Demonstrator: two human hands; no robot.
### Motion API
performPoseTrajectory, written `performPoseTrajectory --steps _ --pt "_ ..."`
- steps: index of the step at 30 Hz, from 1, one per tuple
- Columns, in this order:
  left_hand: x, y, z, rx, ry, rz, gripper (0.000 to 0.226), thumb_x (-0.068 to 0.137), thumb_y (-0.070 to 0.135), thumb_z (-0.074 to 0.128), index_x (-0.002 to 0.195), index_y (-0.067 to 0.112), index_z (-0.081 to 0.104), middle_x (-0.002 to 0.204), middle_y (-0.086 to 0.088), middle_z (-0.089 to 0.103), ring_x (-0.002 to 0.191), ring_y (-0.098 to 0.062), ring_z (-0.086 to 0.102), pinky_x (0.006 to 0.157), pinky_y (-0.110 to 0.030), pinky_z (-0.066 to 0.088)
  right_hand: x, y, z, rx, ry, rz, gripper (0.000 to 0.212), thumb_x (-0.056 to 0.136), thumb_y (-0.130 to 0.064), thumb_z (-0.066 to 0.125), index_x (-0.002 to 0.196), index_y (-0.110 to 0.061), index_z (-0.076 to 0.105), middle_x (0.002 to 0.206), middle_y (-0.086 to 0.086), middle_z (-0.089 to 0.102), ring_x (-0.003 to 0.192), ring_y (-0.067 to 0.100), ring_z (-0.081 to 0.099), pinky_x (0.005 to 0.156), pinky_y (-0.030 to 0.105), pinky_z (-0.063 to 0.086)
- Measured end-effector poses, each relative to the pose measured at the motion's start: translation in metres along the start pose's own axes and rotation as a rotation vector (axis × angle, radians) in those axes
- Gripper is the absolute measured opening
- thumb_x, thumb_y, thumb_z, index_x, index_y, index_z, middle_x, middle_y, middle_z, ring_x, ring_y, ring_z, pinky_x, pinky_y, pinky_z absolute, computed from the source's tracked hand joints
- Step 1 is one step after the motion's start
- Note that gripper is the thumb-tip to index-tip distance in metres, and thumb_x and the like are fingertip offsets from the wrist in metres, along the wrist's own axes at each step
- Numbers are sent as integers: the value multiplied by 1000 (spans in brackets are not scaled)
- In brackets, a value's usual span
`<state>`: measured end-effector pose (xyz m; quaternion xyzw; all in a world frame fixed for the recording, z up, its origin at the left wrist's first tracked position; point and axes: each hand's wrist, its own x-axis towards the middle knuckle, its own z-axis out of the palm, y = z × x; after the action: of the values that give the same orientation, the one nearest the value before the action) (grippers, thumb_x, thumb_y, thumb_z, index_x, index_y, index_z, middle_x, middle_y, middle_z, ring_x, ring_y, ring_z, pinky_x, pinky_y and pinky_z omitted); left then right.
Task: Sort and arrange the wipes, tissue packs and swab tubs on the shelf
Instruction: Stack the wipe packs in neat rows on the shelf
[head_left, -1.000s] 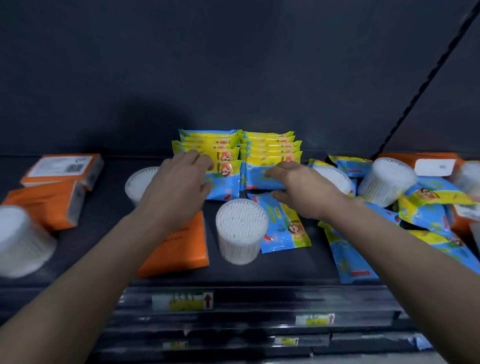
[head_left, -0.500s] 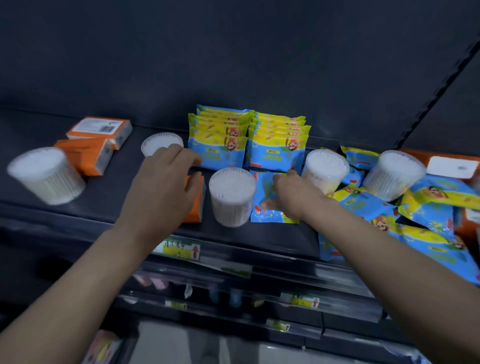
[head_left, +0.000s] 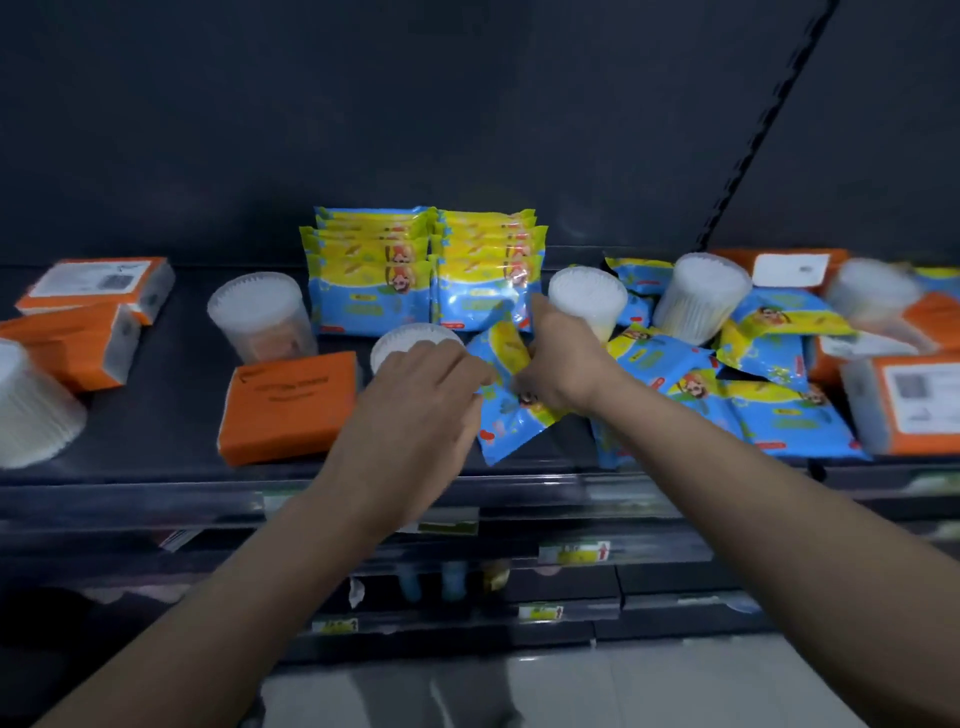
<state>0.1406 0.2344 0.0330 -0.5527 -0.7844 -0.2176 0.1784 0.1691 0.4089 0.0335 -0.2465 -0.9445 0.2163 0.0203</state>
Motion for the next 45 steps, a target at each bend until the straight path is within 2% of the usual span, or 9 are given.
performPoseTrajectory --steps 5,11,16,21,26,31,34,37,45 --pt "19 15 23 -118 -29 87 20 84 16 43 91 7 60 82 -9 57 71 -30 55 63 -38 37 -25 21 -30 207 20 18 6 65 1 61 66 -4 60 58 9 52 49 15 45 46 26 39" --pt "53 40 54 -225 -145 -3 15 83 12 63 97 7 61 95 -10 60 86 -33 59 70 -43 50 -46 74 -69 330 164 152 15 70 4 58 79 -6 65 67 7 57 55 17 49 56 36 49" --pt "88 61 87 -157 -295 -105 34 93 29 49 119 7 53 118 -11 54 104 -32 54 83 -41 46 -53 119 -91 339 252 188 24 69 2 58 85 -16 63 68 2 58 58 16 51 62 34 48" --pt "104 76 109 -72 -388 -203 43 92 43 48 110 4 54 107 -14 55 102 -30 52 75 -39 43 -59 150 -113 225 342 162 28 74 0 60 99 -13 65 80 2 61 72 19 56 63 30 46" --pt "120 96 115 -153 -343 -350 55 84 59 50 94 5 50 76 -11 50 72 -26 49 52 -33 27 -53 181 -127 244 341 139 17 78 -2 60 92 -10 64 78 4 60 72 21 55 67 35 49" --pt "129 106 120 -337 -350 -549 47 77 47 68 81 11 38 72 3 38 64 -11 38 53 -30 30 -42 196 -133 248 313 78 13 77 -6 62 87 -14 63 67 -5 54 66 19 53 62 30 43" --pt "133 108 120 -377 -324 -594 54 68 34 80 95 10 39 97 -4 43 88 -18 44 69 -31 37 -35 201 -135 292 292 36 12 76 -5 61 81 -17 62 65 -5 55 64 17 51 65 32 47" --pt "135 107 110 -555 -293 -684 64 66 22 83 111 13 38 107 -2 50 95 -19 52 68 -29 43 -29 201 -136 346 283 9 14 76 -5 59 81 -17 63 69 -1 61 64 15 52 63 29 45" --pt "130 99 57 -529 -180 -674 29 67 20 82 89 13 65 80 4 65 70 -10 59 57 -21 43 -13 169 -139 441 409 -68 16 73 -2 55 83 -11 64 74 4 65 67 14 54 60 27 45"
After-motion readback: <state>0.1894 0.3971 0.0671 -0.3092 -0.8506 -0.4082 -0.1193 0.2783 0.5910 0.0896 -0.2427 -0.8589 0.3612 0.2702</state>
